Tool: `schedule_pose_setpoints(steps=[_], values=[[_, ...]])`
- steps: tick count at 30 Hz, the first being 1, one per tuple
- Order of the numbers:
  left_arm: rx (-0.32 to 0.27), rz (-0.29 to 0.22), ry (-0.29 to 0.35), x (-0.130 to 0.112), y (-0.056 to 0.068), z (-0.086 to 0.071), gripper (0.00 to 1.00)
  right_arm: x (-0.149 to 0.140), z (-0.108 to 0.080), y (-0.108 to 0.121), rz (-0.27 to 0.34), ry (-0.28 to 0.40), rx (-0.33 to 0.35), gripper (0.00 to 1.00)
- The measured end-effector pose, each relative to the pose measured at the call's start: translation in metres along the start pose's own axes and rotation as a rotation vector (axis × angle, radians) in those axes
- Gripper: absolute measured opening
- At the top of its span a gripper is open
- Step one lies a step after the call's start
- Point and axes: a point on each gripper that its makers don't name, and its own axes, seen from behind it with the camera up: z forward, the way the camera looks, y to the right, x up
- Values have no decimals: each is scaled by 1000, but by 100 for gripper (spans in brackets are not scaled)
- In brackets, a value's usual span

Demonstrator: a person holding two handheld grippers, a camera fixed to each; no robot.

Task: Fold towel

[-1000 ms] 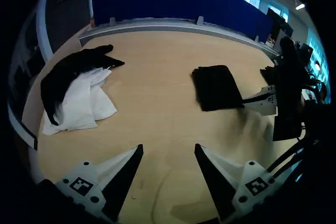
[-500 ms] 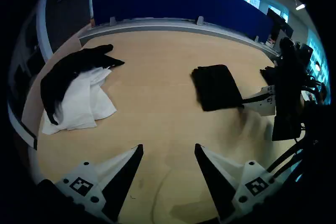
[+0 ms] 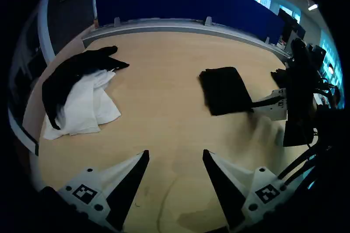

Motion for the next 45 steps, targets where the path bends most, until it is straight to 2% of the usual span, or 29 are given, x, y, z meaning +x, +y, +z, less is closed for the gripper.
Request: schedule_pose_setpoints(steps=[2,3,15,23,33,41,45], values=[[-1,-1,0,0,0,0,91,2,-2,-1,16,3,10,7],[-1,-1,-1,0,0,1,91,2,-2,0,21,4,10,3],[-4,5,-1,1,2,3,91,0,-6,-1,28,5,14,2],[-3,7,-1,3,2,2,90,12,-13,3,13,34,5,2],[-1,12,9,10,2,-1,91,62,-39,12,-10,141,-20,2],[1,20,22,15,2,-3,91,114,-69,15,-35,249,-27,3],[1,22,29,18,3,-4,91,129,-81,16,-48,280,-29,3]])
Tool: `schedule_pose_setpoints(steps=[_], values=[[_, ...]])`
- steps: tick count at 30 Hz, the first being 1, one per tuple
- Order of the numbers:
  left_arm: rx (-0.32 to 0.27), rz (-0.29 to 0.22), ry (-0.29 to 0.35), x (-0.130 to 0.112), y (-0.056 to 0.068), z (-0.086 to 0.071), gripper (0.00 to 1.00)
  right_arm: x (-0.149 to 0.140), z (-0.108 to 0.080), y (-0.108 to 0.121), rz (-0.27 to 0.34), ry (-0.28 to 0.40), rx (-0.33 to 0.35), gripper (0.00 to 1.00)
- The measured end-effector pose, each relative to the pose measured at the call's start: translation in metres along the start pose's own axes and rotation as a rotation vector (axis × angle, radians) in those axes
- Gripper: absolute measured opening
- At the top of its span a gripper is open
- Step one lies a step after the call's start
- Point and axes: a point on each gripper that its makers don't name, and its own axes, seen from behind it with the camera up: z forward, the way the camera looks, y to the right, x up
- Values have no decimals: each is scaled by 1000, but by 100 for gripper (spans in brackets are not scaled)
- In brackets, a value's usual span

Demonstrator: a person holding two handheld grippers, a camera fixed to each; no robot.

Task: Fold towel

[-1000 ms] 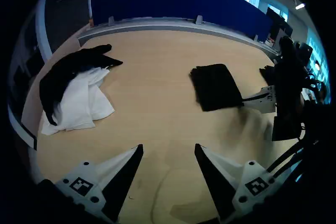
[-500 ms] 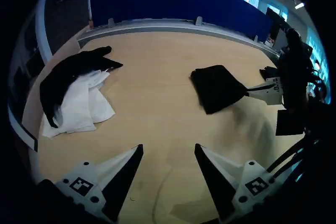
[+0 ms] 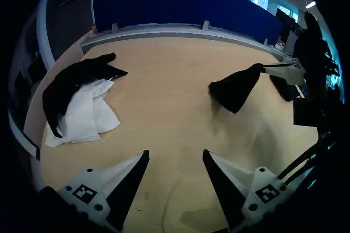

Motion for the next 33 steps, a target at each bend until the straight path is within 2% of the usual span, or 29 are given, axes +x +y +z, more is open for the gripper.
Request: schedule_pose_setpoints(steps=[9,15,24,33], values=[[-3,12,15,5,3,-3,91,17,-13,6,3,33,-10,3],[-2,19,23,9,2,-4,91,27,-28,18,4,50,-26,3],[-8,34,35,18,5,-6,91,41,-64,67,17,76,-92,3],[-20,42,35,22,14,-5,91,45,-102,132,31,79,-171,3]])
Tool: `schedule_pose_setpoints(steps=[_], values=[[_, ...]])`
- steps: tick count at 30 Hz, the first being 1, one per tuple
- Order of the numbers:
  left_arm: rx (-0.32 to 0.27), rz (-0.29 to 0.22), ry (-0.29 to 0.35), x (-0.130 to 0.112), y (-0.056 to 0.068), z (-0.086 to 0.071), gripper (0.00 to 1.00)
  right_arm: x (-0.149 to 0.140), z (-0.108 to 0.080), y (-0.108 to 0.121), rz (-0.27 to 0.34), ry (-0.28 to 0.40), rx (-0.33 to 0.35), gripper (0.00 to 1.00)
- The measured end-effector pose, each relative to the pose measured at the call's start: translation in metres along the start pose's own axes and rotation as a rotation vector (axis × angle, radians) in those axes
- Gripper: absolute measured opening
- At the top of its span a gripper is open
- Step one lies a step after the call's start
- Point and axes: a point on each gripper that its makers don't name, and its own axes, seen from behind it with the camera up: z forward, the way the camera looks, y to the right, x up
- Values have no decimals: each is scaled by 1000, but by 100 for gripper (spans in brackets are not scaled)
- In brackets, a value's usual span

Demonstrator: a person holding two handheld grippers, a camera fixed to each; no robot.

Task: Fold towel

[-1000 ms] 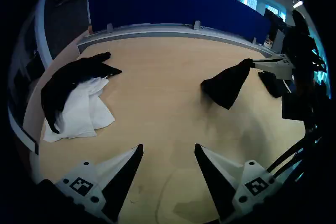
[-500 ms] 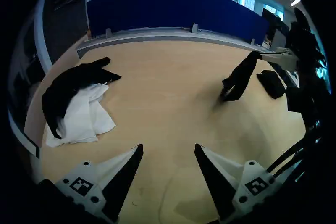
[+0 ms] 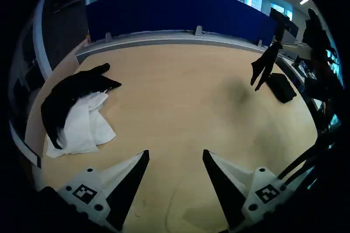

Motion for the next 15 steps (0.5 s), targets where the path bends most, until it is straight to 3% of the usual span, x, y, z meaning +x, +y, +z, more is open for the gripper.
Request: schedule_pose_setpoints(steps=[15], values=[[9,-2,-8,-1,2,2,91,-2,-16,117,3,-44,-113,3]])
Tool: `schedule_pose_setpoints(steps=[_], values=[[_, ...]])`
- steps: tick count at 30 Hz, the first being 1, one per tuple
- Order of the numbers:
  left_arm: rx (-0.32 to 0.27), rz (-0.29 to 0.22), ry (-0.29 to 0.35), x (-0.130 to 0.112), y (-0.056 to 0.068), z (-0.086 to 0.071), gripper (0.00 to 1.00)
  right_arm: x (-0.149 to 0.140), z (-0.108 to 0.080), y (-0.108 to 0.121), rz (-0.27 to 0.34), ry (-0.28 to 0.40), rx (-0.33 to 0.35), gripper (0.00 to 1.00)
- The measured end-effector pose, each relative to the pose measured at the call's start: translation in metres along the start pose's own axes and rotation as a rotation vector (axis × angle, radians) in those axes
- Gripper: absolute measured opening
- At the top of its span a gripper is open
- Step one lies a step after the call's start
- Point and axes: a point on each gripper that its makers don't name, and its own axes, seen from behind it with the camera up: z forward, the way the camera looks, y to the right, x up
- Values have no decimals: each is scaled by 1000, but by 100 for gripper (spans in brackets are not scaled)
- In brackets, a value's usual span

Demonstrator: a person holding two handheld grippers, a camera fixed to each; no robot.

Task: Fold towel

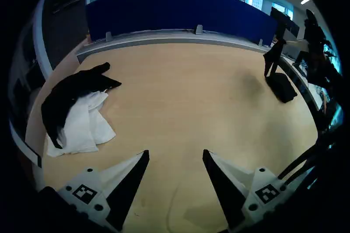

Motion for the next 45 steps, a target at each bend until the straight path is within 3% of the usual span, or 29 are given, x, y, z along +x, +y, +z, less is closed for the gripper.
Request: schedule_pose_setpoints(steps=[12,24,33,45], values=[[7,-1,-13,-1,2,2,90,-5,4,79,-7,-50,-70,4],[9,5,-19,-1,9,2,90,-19,11,106,2,-90,-89,4],[1,17,-22,1,14,5,90,-58,-16,114,30,-127,-113,4],[-14,35,-26,2,26,6,90,-134,-58,127,133,-182,-173,4]])
